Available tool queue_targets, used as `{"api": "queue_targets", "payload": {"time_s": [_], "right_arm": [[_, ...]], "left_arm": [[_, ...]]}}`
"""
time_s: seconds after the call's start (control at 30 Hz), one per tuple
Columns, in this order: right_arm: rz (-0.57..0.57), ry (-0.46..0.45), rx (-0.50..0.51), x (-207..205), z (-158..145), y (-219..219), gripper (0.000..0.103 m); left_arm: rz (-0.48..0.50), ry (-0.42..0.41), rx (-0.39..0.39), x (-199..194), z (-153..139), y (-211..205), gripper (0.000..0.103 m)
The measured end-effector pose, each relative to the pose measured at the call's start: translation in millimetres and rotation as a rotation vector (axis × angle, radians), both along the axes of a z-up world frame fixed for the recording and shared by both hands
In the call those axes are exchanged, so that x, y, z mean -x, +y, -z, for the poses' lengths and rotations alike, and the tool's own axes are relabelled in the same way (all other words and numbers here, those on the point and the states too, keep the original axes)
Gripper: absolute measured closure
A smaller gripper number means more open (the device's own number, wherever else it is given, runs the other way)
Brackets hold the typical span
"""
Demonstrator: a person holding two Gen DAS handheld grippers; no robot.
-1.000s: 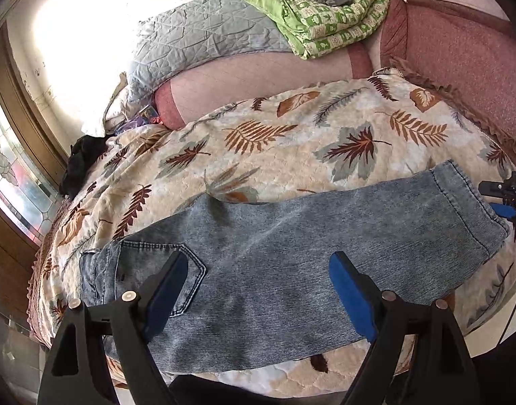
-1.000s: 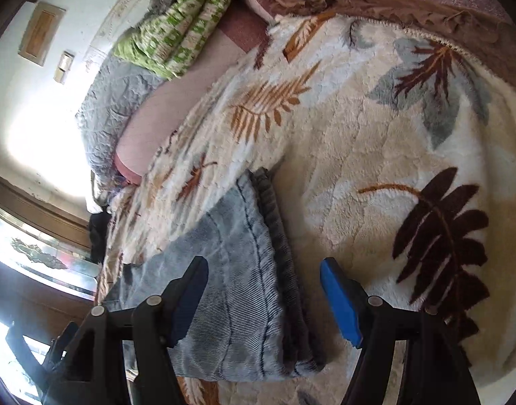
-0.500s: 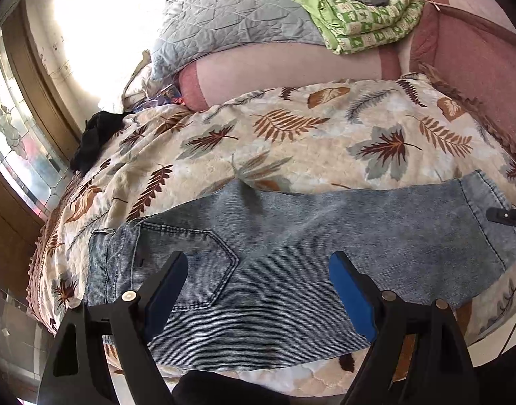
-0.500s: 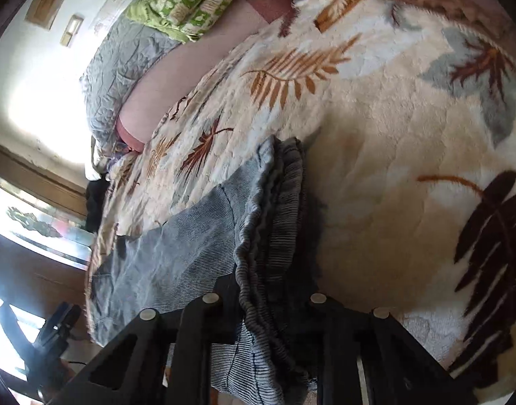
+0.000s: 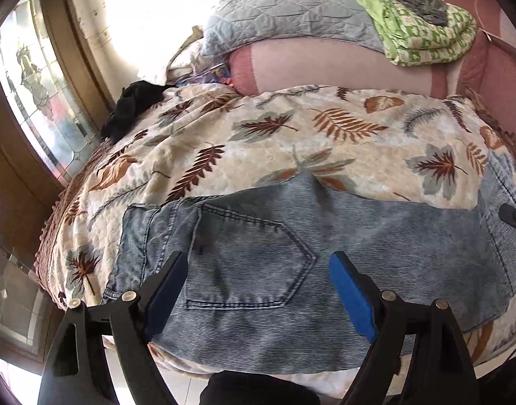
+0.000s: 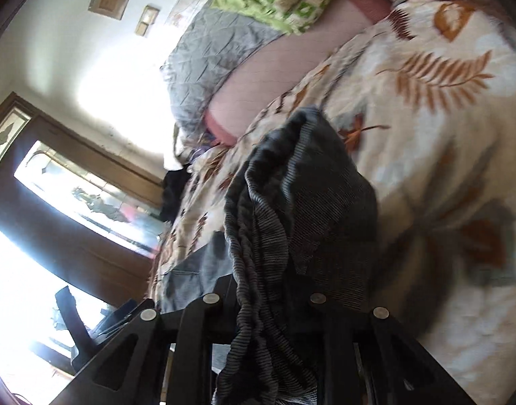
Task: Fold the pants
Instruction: 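Lift the leg hem with the right gripper and fold it toward the left gripper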
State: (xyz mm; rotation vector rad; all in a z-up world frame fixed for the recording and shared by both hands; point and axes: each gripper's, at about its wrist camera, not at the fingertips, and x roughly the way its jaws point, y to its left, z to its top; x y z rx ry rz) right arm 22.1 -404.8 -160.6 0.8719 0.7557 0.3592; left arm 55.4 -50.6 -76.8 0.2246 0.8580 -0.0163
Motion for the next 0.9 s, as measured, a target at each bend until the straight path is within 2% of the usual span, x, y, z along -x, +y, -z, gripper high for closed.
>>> {"api": "queue_targets", "payload": {"time_s": [0.13,0.23,0.3,0.33,0.4,0.5,0.63,0.7,0.77,0.83,0.9], "right_arm": [[-0.073,0.008,-0.072,-17,9,42,0.083],[-0.126,0.042,-0.088,-29,19,75,0.073],[-0.158,0.088,-0.101,-33,25,94,0.032],[-0.169,0.079,-0.112,-32,24,100,0.032],[-0.173,0.023,-0.101,-27,16,102,0.032],[-0.095,-0.027,-0.063,-16,6,83,0.032],[-0.010,0.005,0.010,-9,4,58,0.035],[0.006,0.036,0.060,-8,6,52,0.056],[0.032,0.081,0.127,-9,10,45,0.068],[0.049,0.124,0.186,-10,15,38,0.074],[0.035,0.117,0.212,-7,14,34,0.076]], "left_arm": [[-0.036,0.012,0.011,-6,4,15,0.017],[-0.052,0.020,0.011,-8,8,22,0.017],[-0.059,0.026,0.013,-9,10,25,0.017],[-0.061,0.028,0.014,-9,10,25,0.017],[-0.059,0.031,0.018,-9,11,25,0.017],[-0.035,0.037,0.022,-7,12,17,0.017],[0.017,0.045,0.015,-1,16,-5,0.017],[0.054,0.057,0.015,1,19,-22,0.017],[0.092,0.068,0.006,1,24,-40,0.017],[0.110,0.079,-0.022,-4,30,-58,0.017],[0.132,0.073,-0.036,-15,33,-75,0.017]]}}
